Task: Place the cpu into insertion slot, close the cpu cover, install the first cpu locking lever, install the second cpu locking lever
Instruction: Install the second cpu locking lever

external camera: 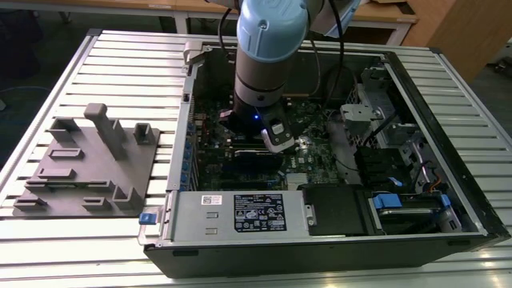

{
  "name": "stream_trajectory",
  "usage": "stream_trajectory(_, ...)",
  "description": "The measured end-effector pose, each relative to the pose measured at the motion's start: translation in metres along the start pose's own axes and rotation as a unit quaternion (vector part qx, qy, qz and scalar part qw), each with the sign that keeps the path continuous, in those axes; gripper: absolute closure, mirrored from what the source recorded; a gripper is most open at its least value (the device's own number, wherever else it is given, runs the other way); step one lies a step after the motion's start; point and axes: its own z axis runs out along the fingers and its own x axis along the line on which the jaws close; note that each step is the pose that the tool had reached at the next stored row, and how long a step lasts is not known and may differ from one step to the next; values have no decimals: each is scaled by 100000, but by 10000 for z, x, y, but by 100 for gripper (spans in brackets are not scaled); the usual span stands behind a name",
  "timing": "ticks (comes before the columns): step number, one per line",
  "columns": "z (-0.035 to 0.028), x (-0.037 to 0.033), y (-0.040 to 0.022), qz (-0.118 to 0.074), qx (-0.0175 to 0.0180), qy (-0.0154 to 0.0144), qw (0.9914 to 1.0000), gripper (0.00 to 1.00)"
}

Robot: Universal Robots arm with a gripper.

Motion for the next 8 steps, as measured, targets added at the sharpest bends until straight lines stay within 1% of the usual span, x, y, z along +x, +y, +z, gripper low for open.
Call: stream_trajectory(8,22,6,-5,11,-196,6,100000,89)
